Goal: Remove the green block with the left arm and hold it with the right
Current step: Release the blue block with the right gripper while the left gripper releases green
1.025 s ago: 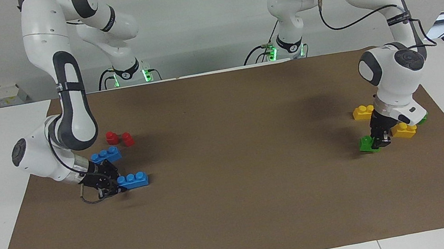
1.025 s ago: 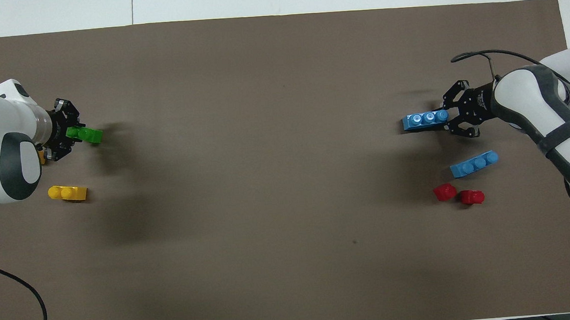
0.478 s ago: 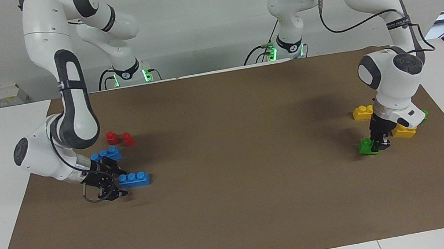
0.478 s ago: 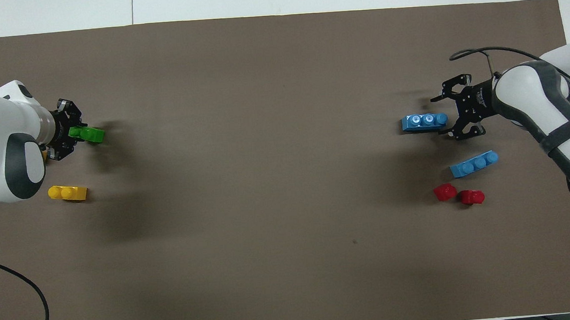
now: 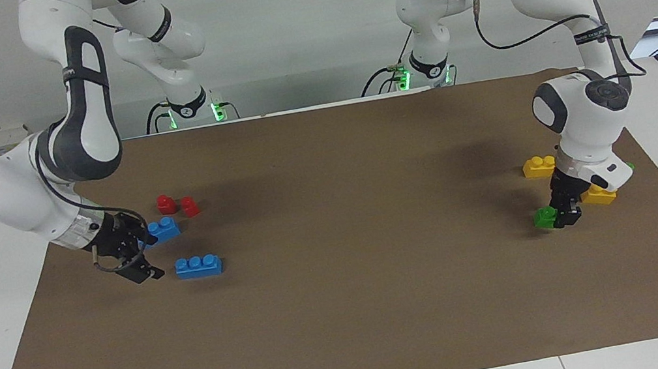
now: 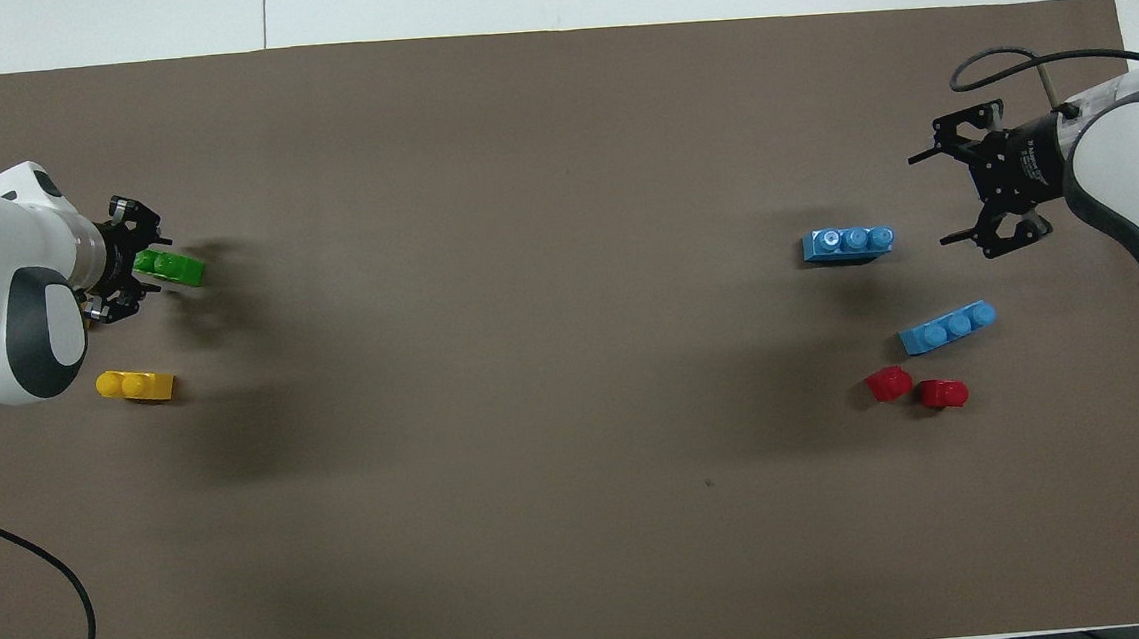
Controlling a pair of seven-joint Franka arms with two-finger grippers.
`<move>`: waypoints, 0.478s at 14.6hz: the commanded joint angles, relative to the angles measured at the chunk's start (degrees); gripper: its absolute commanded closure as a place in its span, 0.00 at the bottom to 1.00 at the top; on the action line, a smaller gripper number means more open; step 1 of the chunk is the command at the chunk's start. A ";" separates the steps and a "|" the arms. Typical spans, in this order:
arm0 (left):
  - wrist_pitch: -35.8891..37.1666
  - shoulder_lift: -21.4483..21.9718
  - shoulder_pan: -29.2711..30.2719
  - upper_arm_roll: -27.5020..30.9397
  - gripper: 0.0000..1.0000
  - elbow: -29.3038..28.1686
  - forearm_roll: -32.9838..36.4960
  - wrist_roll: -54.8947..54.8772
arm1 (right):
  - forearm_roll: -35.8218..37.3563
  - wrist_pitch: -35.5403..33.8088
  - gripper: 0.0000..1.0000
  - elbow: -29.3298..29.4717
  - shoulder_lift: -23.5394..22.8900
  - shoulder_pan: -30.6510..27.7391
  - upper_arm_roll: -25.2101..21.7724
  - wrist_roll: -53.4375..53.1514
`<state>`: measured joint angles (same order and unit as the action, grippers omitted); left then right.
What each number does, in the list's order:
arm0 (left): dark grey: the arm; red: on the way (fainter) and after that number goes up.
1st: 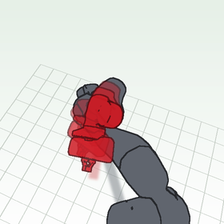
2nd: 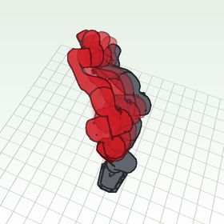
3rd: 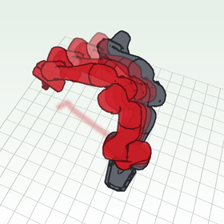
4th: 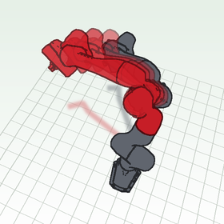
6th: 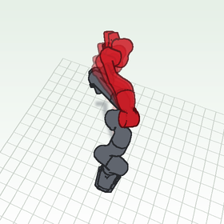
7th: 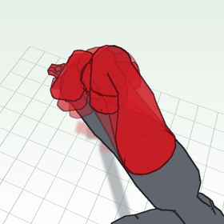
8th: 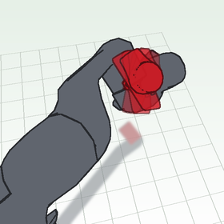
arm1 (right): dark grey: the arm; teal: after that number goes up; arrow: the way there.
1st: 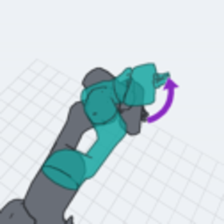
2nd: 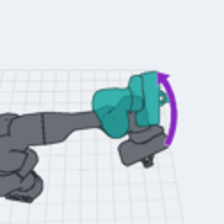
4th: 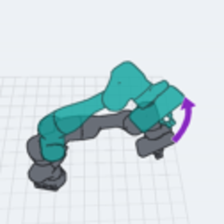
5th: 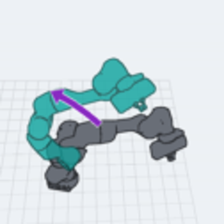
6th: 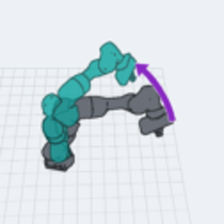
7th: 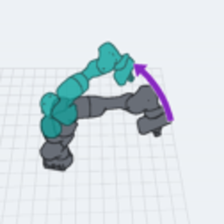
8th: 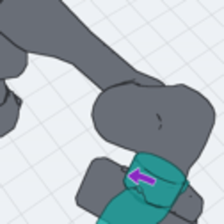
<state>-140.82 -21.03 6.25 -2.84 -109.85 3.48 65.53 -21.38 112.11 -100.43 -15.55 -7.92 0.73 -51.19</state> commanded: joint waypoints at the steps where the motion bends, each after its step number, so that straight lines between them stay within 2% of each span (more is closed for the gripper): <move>1: -0.07 -0.15 0.69 -0.24 0.00 1.13 0.04 -1.72 | 2.75 -3.72 0.00 -0.73 3.41 -0.51 0.15 9.50; 2: 0.89 0.20 0.69 -0.24 0.00 1.74 0.04 -1.81 | 3.70 -5.65 0.00 -0.47 4.82 -0.60 0.15 14.23; 4: 2.21 1.34 0.43 -0.24 0.00 2.10 0.04 -1.81 | 11.06 -11.53 0.00 -0.38 8.24 0.10 0.50 27.57; 7: 4.23 4.32 -0.10 -0.33 0.00 2.28 0.12 -1.99 | 12.59 -17.44 0.00 -0.11 12.81 0.10 0.85 37.19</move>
<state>-139.39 -19.57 6.37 -3.06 -107.39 3.48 64.67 -10.50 97.56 -100.07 -6.20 -7.77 1.16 -20.27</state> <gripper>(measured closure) 0.000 0.000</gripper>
